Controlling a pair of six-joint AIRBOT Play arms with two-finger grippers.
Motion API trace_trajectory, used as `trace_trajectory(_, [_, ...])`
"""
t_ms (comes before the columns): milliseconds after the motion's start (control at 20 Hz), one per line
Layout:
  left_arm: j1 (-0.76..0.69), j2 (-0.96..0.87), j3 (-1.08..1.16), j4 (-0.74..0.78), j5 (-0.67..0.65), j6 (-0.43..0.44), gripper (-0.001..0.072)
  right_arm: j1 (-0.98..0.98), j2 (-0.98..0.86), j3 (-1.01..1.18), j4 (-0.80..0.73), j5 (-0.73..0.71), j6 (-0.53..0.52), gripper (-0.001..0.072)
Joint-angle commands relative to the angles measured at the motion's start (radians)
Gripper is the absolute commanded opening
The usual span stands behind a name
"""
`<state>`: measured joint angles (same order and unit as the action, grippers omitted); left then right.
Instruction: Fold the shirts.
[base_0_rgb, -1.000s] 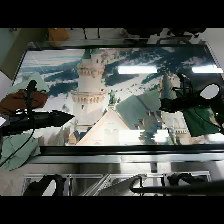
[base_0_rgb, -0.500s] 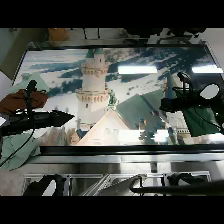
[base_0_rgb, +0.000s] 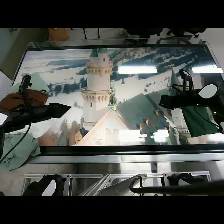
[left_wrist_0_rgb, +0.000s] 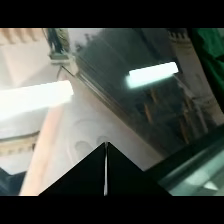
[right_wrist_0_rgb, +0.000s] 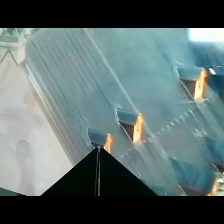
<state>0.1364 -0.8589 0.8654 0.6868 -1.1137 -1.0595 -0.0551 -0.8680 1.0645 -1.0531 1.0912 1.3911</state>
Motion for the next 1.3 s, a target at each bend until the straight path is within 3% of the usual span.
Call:
trace_trajectory(0, [0.075,-0.116,0.095,0.239,0.221,0.021,0.002,0.001,-0.026,0.0,0.054,-0.014,0.0,0.0031])
trace_trajectory(50, [0.124,-0.17,0.149,0.319,0.277,0.019,0.0046,0.001,-0.033,0.0,0.061,-0.015,0.0,0.0031])
trace_trajectory(100, [0.182,-0.232,0.208,0.351,0.338,0.02,0.047,0.001,-0.041,0.0,0.062,-0.015,0.0,0.0031])
trace_trajectory(150, [0.235,-0.293,0.262,0.351,0.398,0.021,0.0693,0.001,-0.05,0.0,0.063,-0.014,0.0,0.0032])
trace_trajectory(300, [0.317,-0.521,0.478,0.353,0.45,0.175,0.0697,0.001,-0.08,0.0,0.063,-0.015,0.0,0.0063])
trace_trajectory(350, [0.314,-0.597,0.549,0.361,0.451,0.22,0.0698,0.001,-0.092,0.0,0.063,-0.015,0.0,0.0265])
trace_trajectory(400, [0.3,-0.679,0.623,0.369,0.466,0.239,0.0698,0.001,-0.104,0.0,0.063,-0.015,0.0,0.0563])
trace_trajectory(450, [0.284,-0.756,0.687,0.369,0.492,0.248,0.0698,0.001,-0.115,0.0,0.063,-0.017,0.001,0.0649])
trace_trajectory(600, [0.244,-0.973,0.853,0.4,0.532,0.249,0.0698,0.001,-0.139,0.0,0.071,-0.023,0.0,0.0643])
trace_trajectory(800, [0.211,-1.182,1.013,0.59,0.543,0.245,0.0698,0.001,-0.147,0.0,0.07,-0.051,0.0,0.0643])
trace_trajectory(1250, [0.219,-1.385,1.124,0.682,0.51,0.219,0.0695,0.001,-0.147,0.0,0.07,-0.067,0.0,0.0643])
